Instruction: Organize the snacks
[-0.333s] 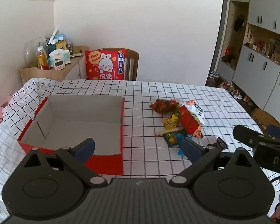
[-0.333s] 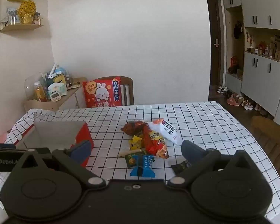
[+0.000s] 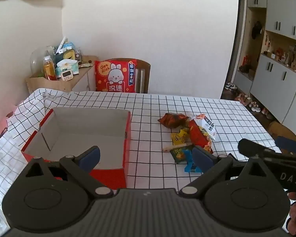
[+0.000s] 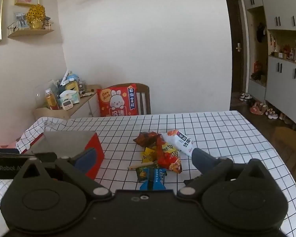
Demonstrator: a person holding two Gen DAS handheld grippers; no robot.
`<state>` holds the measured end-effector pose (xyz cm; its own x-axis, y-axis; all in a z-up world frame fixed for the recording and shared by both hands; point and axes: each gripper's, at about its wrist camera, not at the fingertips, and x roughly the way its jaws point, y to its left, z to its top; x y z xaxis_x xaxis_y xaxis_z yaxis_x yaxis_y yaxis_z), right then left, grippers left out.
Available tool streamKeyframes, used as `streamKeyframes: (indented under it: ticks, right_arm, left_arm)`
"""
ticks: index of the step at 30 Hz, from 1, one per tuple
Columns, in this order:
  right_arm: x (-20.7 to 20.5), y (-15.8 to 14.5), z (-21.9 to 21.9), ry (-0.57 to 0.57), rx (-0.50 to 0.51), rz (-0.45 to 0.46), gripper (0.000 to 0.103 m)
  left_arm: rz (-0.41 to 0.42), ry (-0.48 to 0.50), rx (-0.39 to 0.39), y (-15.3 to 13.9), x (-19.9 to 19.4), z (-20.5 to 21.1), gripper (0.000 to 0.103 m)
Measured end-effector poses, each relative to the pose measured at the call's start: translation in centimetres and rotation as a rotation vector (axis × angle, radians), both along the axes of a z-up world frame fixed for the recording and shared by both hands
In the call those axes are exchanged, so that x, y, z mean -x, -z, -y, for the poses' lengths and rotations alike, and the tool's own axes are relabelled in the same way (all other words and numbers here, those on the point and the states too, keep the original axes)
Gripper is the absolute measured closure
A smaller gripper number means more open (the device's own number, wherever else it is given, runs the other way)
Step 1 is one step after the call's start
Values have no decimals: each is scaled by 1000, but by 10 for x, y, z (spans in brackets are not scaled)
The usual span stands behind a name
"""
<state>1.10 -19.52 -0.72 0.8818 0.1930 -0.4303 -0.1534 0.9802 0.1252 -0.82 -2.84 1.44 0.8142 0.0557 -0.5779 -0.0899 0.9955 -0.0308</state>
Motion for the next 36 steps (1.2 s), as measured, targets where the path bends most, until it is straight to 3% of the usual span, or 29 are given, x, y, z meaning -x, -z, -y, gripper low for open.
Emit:
streamKeyframes:
  ticks: [9, 36]
  right_arm:
    - [-1, -4, -3, -46, -2, 23, 1]
    - [2, -7, -10, -33, 1, 55, 1]
  left_arm:
    - [-7, -27, 19, 1, 1, 3, 3]
    - [3, -2, 45, -1, -2, -5, 3]
